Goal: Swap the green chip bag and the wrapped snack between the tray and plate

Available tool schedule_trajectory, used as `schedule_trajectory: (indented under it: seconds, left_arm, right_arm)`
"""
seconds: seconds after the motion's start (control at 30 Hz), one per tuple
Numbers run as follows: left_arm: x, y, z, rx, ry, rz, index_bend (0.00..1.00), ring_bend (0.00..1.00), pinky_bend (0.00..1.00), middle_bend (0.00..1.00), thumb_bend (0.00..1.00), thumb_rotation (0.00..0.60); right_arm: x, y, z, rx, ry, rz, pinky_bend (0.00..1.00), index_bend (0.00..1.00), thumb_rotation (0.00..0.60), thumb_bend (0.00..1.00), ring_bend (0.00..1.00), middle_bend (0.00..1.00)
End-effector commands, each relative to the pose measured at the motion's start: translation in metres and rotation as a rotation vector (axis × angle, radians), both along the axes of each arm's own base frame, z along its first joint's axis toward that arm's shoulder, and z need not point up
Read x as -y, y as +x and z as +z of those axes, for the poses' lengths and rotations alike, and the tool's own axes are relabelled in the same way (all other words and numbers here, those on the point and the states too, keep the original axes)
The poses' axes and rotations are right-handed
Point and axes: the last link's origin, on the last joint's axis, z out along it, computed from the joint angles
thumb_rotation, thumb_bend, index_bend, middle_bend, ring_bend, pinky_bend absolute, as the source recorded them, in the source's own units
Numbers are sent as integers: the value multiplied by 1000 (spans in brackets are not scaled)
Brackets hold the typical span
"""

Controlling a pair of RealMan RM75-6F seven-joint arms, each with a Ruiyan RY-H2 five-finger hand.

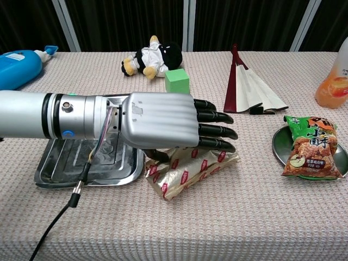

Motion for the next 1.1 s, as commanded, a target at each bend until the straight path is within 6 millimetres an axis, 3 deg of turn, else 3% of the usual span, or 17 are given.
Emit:
schedule_trajectory:
  seconds: [0.03, 0.4, 0.67, 0.8, 1.1]
  left_arm:
    - [4, -3, -2, 6, -11, -4, 85, 11, 177, 44, 39, 600]
    - [10, -6, -13, 9, -20, -22, 91, 0, 175, 17, 39, 600]
    - [11, -13, -19, -15, -18, -11, 207, 8, 183, 36, 44, 600]
    - [14, -16, -22, -4, -11, -16, 239, 66, 231, 119, 81, 600]
    - [16, -14, -20, 74, -23, -3, 359, 233, 375, 300, 294, 600]
  right_arm:
    - [0, -1, -1, 5, 2, -2, 3, 0, 600, 0, 0, 57]
    - [0, -3, -4, -4, 18, -16, 3, 0, 600, 0, 0, 56]
    - [1, -4, -6, -12, 27, -31, 5, 0, 600, 0, 0, 53]
    - [2, -4, -7, -16, 31, -34, 7, 0, 600, 0, 0, 53]
    - [4, -3, -10, -20, 38, -44, 7, 0, 600, 0, 0, 53]
